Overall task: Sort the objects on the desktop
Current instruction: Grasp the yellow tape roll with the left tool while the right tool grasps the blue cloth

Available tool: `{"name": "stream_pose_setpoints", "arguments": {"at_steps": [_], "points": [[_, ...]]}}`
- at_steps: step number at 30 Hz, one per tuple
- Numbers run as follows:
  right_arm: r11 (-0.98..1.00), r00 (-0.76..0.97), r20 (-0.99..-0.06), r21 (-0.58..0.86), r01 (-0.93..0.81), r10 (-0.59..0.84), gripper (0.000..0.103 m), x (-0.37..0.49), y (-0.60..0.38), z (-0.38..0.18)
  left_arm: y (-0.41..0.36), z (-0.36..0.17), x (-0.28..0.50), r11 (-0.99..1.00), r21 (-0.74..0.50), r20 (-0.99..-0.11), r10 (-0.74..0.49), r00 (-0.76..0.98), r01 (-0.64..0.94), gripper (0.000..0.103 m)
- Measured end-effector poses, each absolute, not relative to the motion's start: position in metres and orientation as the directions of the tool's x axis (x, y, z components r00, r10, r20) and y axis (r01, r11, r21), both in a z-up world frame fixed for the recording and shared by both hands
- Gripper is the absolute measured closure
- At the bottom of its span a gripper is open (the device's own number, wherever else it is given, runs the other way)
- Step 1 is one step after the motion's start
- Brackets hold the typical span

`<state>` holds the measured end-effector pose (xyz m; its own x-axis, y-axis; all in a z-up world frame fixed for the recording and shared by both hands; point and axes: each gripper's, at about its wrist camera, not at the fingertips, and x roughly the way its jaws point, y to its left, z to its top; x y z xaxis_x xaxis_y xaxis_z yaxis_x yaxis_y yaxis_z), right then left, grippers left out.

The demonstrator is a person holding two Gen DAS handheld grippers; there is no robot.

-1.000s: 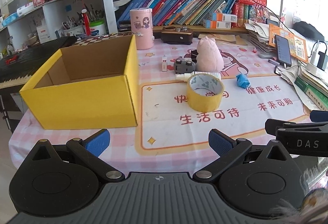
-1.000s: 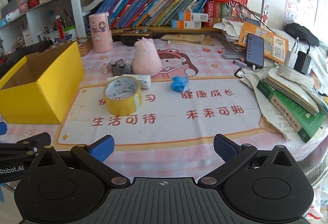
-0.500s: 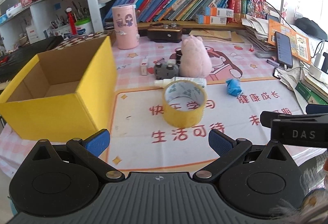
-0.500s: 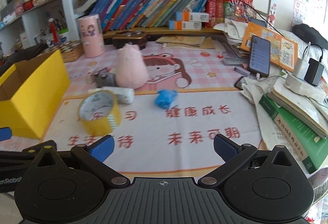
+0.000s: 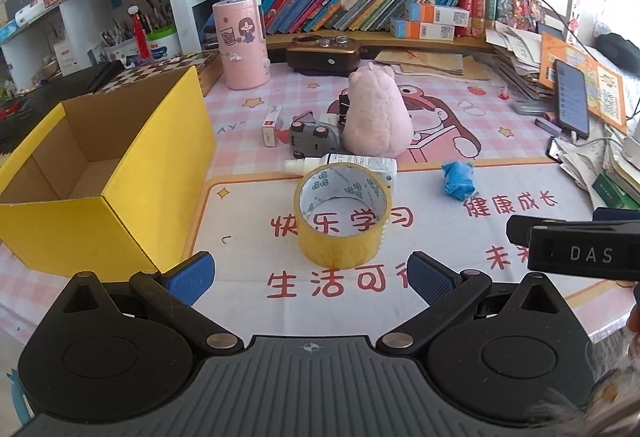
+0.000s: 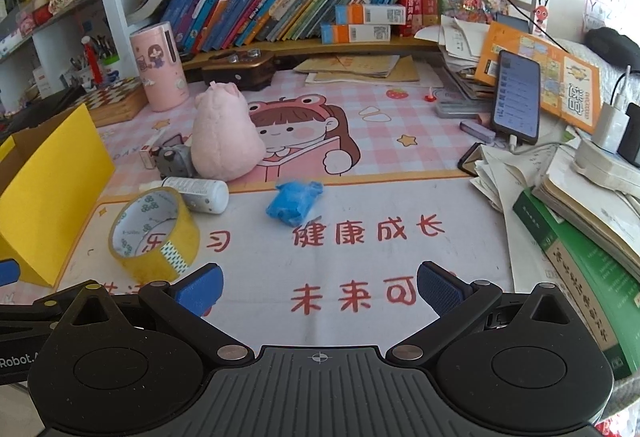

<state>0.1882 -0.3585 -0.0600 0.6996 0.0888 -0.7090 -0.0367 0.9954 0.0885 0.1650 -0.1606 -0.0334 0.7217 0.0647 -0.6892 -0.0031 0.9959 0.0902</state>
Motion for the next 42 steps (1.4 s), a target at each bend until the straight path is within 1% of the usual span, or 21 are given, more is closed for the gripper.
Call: {"name": "stream_pose_setpoints", "arguments": {"at_steps": [8,14,16,21,25,31,33,35,39,42], "points": [[0.993,0.695,-0.709,0.098,-0.072,0.121,0.000,0.211,-0.362,-0.065,-0.163,-0.037,0.180,0.993,0.106,-0.691,0.105,0.715,-0.044,0.000],[0.988,0.681,-0.716,0.096,-0.125,0.156,0.001,0.228,-0.357,-0.072,-0.165,-0.047,0.195,0.996,0.088,-0.718,0.085,0.691,-0.032,0.000],[0.986,0.679,-0.716,0.094,-0.136,0.162,0.003,0.234,-0.356,-0.074,-0.164,-0.050,0.202,0.996,0.083,-0.729,0.090,0.679,-0.042,0.000],[0.985,0.676,-0.717,0.096,-0.143,0.168,0.003,0.253,-0.356,-0.079,-0.158,-0.057,0.221,0.996,0.039,-0.737,0.079,0.671,-0.075,0.000],[0.987,0.676,-0.720,0.087,-0.136,0.156,0.003,0.268,-0.357,-0.084,-0.164,-0.066,0.238,0.999,0.016,-0.755,0.044,0.654,-0.049,0.000],[0.984,0.665,-0.727,0.098,-0.146,0.171,0.003,0.282,-0.356,-0.088,-0.173,-0.081,0.261,0.999,0.029,-0.770,0.033,0.637,-0.016,0.000],[0.983,0.659,-0.731,0.096,-0.160,0.178,0.004,0.286,-0.354,-0.092,-0.173,-0.085,0.266,0.999,0.029,-0.774,0.030,0.632,-0.012,0.003],[0.981,0.652,-0.737,0.088,-0.172,0.181,0.007,0.290,-0.349,-0.094,-0.174,-0.089,0.270,0.999,0.046,-0.774,0.039,0.632,-0.007,0.005],[0.979,0.645,-0.742,0.074,-0.189,0.181,0.013,0.298,-0.344,-0.101,-0.175,-0.095,0.274,0.999,0.047,-0.779,0.027,0.627,0.017,0.021],[0.977,0.635,-0.751,0.069,-0.200,0.183,0.016,0.302,-0.339,-0.105,-0.175,-0.095,0.273,0.999,0.047,-0.774,0.023,0.633,0.021,0.022]]}}
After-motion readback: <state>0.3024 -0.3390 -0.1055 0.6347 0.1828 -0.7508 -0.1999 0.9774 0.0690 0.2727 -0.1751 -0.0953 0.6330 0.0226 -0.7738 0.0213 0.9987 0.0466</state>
